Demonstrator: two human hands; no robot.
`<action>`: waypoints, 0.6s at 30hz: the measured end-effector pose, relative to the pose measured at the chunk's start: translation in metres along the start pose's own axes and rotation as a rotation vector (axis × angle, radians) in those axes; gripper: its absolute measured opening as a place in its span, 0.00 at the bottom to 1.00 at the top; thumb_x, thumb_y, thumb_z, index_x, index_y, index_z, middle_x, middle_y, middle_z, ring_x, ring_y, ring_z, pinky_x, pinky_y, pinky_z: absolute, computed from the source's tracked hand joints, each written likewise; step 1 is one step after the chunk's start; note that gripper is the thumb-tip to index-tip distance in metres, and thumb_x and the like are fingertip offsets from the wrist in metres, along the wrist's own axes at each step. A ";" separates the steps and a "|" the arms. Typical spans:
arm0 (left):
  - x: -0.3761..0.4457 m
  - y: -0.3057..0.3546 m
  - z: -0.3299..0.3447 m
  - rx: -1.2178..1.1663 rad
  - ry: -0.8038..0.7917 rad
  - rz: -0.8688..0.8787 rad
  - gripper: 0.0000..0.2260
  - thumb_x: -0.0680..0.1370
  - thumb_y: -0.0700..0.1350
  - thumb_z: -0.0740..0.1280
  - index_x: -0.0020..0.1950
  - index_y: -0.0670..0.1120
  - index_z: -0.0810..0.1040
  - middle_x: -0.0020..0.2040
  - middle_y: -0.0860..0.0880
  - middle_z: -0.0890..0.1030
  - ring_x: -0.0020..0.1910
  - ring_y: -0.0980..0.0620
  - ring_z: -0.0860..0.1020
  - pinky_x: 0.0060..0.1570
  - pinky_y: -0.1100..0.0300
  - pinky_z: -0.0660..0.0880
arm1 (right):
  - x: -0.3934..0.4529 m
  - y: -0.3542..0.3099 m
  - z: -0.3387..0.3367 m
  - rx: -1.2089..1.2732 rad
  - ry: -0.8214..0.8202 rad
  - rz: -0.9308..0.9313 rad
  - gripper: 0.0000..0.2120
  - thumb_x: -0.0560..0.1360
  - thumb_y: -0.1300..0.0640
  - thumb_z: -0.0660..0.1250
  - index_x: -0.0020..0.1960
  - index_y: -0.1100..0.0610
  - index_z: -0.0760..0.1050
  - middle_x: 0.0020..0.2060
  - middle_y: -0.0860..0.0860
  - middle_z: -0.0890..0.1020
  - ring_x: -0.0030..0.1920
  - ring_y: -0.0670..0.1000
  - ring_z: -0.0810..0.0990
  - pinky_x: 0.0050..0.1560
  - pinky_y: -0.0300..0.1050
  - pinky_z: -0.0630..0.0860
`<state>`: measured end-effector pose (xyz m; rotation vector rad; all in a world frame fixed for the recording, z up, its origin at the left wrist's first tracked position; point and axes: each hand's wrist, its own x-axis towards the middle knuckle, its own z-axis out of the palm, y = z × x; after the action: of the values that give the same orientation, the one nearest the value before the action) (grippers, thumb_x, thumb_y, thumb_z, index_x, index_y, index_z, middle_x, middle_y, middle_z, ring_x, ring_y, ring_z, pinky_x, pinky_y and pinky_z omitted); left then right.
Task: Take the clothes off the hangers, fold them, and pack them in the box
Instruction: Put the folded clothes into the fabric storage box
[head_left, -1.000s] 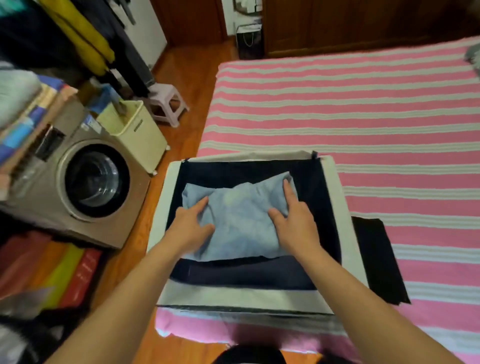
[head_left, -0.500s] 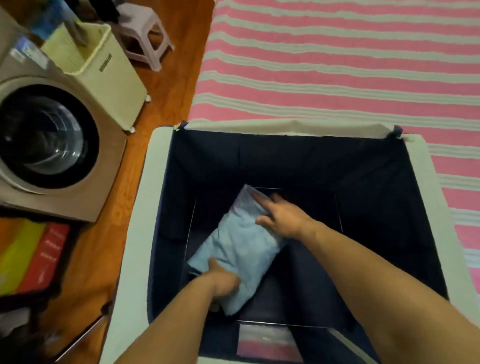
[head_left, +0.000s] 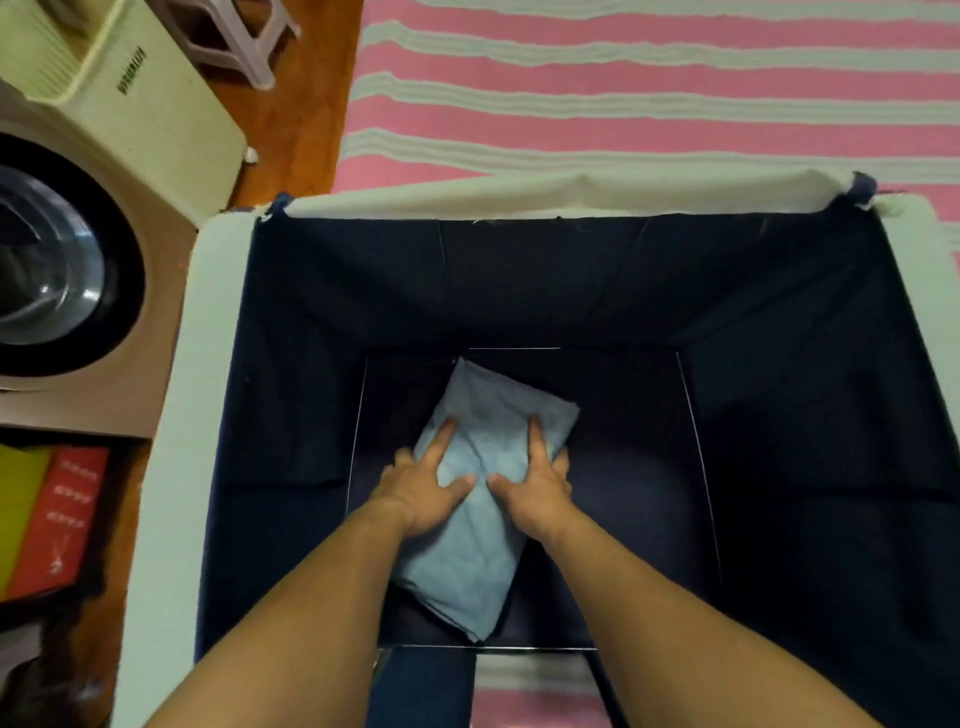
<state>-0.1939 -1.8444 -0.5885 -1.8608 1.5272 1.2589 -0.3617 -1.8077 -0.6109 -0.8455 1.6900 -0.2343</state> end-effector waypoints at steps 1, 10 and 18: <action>0.000 -0.004 0.002 -0.062 -0.005 -0.019 0.36 0.78 0.66 0.62 0.74 0.77 0.37 0.78 0.39 0.57 0.74 0.35 0.65 0.72 0.42 0.66 | 0.006 0.000 0.002 -0.035 0.002 -0.016 0.45 0.78 0.45 0.69 0.77 0.30 0.38 0.79 0.50 0.40 0.76 0.60 0.56 0.74 0.53 0.64; -0.029 -0.022 0.001 0.056 0.151 -0.106 0.35 0.84 0.54 0.58 0.76 0.71 0.33 0.77 0.46 0.61 0.69 0.42 0.71 0.64 0.46 0.72 | 0.007 -0.021 0.010 -0.385 -0.105 -0.188 0.46 0.77 0.44 0.70 0.80 0.35 0.39 0.80 0.55 0.37 0.78 0.65 0.53 0.73 0.57 0.63; -0.040 -0.007 -0.002 0.157 0.070 -0.188 0.39 0.82 0.41 0.57 0.79 0.68 0.35 0.82 0.44 0.46 0.77 0.39 0.60 0.68 0.45 0.69 | -0.003 -0.031 0.006 -0.489 -0.177 -0.091 0.46 0.78 0.43 0.68 0.79 0.37 0.36 0.80 0.55 0.39 0.76 0.65 0.59 0.73 0.57 0.65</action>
<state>-0.1865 -1.8218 -0.5552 -1.9117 1.4044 0.9714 -0.3432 -1.8263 -0.5926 -1.2664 1.5636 0.1995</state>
